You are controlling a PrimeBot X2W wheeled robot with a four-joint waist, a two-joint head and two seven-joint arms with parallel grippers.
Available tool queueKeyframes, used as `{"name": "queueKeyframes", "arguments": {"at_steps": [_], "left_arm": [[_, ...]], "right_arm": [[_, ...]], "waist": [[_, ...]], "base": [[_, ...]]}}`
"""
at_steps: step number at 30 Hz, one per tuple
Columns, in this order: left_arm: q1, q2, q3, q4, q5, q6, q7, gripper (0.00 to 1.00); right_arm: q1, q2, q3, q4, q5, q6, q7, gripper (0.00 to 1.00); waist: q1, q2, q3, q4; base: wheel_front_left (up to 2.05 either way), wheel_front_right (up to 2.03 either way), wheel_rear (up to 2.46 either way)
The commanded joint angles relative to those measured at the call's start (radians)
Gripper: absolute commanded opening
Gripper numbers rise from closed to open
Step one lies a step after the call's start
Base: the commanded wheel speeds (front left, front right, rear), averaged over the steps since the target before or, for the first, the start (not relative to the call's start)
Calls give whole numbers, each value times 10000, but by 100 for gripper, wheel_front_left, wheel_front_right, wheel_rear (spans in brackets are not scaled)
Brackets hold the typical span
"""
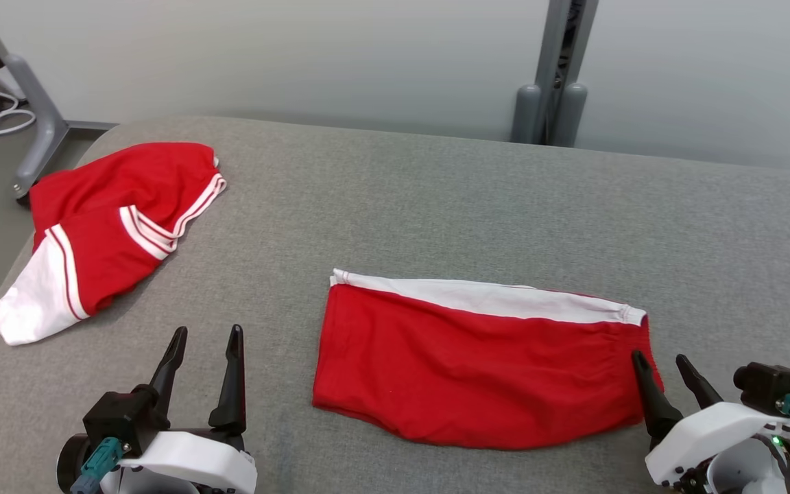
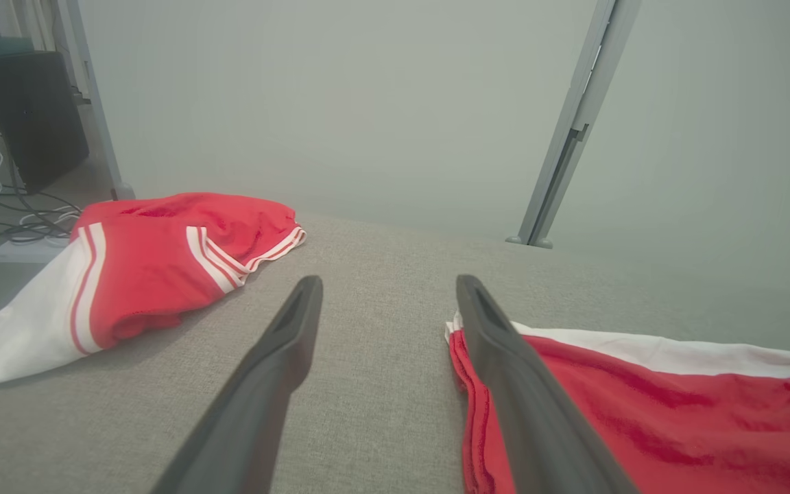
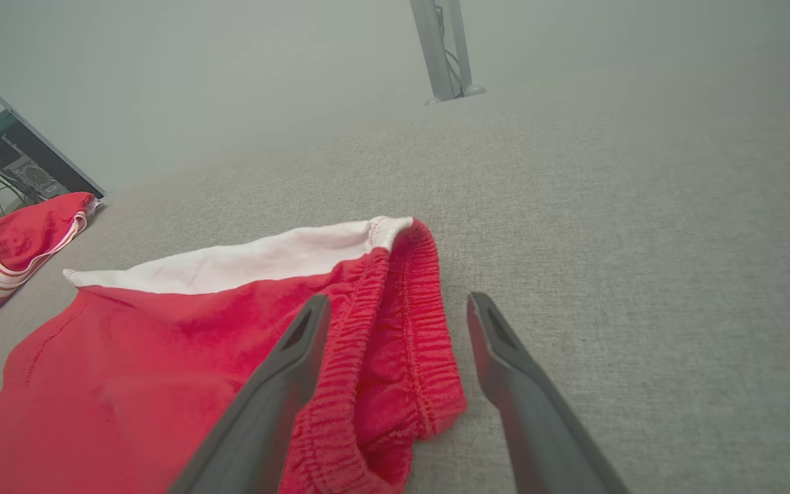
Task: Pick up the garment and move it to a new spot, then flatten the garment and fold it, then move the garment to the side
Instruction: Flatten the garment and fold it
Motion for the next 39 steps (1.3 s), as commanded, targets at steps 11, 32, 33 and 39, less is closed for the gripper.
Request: {"name": "queueKeyframes", "arguments": {"at_steps": [11,32,33,39], "left_arm": [[-107,-139,8,4,7,-8,-51,100],[-206,-339,236,-71,303,-213,-58,100],[-199,-338,230,-85,326,-235,-58,100],[-212,-329,81,-184,432,-315,-44,100]], "right_arm": [[-1028,-54,-331,1855,-425,1,244,100],[-1851,-313,604,3111,2194,1,809,0],[-1882,-364,669,3041,2368,1,832,0],[-1930,-904,962,2478,3584,-1,1296,0]], "waist": [[0,0,240,680],[0,0,526,729],[0,0,505,662],[0,0,337,121]], "base": [[0,0,0],[0,0,0],[0,0,0],[0,0,0]]}}
